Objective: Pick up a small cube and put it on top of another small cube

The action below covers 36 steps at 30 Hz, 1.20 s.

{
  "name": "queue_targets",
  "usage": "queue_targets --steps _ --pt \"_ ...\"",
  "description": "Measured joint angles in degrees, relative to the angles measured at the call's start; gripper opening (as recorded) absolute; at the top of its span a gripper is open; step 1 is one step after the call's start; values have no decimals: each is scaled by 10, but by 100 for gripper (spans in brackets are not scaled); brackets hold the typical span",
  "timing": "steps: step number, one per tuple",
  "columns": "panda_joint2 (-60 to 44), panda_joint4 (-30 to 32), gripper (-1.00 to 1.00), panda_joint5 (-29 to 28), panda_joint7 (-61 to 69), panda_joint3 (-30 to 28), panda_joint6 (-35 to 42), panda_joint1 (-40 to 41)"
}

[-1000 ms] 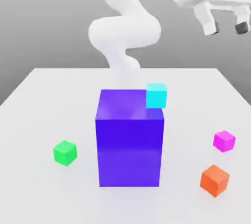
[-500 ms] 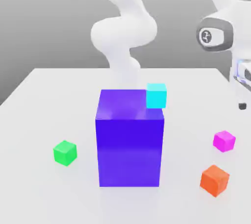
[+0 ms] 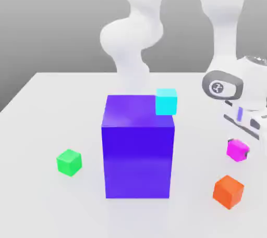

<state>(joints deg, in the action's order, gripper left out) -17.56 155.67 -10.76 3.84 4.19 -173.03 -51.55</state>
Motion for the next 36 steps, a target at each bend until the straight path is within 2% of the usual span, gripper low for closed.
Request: queue_targets --steps 4,9,11,13,34,36 --pt "10 2 -100 3 3 4 9 4" --pt "107 22 -100 66 50 42 85 26" --pt "122 20 -100 96 57 36 107 43" --pt "126 10 -100 99 93 28 119 63" --pt "133 -110 -100 -82 649 -49 198 227" --pt "143 -112 -100 -110 700 -69 206 266"
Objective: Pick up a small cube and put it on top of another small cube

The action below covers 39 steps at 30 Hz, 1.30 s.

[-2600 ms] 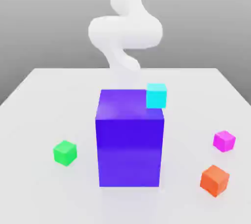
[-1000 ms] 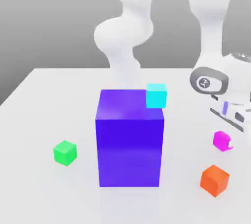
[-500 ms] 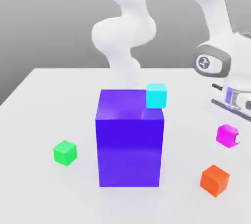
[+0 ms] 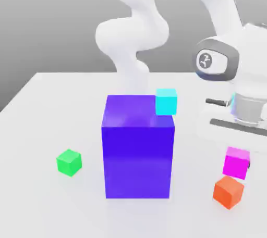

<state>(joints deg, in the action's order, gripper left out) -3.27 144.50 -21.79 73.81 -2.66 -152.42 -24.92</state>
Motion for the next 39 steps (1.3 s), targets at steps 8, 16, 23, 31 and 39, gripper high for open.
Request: queue_targets --steps 8,16,23,31,39 --pt "77 52 -100 -111 170 -89 27 188" --pt "146 126 -100 -135 290 -193 29 285" --pt "190 193 -100 -135 405 -299 21 357" --pt "194 238 -100 10 485 -364 -14 265" --pt "113 237 -100 102 547 -404 -92 200"
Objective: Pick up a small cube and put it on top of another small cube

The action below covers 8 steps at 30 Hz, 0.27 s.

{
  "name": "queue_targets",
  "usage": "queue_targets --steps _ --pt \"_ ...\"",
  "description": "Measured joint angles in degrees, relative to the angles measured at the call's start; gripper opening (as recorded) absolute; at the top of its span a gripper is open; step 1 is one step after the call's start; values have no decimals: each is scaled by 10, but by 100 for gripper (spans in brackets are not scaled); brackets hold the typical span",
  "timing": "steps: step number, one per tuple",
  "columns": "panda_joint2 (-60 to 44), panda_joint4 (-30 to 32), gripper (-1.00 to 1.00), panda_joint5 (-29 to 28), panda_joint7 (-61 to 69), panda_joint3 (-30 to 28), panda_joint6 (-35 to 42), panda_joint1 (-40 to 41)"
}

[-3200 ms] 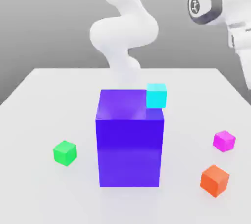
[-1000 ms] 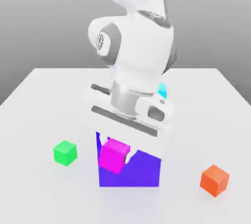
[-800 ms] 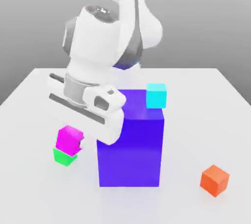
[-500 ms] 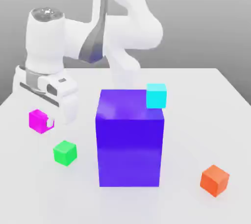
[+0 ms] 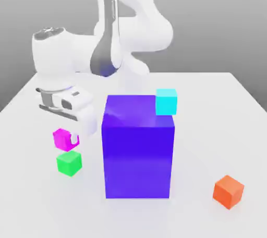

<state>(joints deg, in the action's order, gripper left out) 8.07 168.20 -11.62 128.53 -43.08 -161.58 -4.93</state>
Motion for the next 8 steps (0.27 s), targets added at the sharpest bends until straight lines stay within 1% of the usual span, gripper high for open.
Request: queue_targets --steps 3,4,6,7,8 --pt "-41 2 -100 62 43 -10 -37 -26" --pt "-56 3 -100 91 63 -13 -50 -39" --pt "-87 4 -100 166 114 7 -75 -40" --pt "-96 5 100 187 129 14 -81 -41" --pt "-96 5 100 187 129 14 -81 -41"
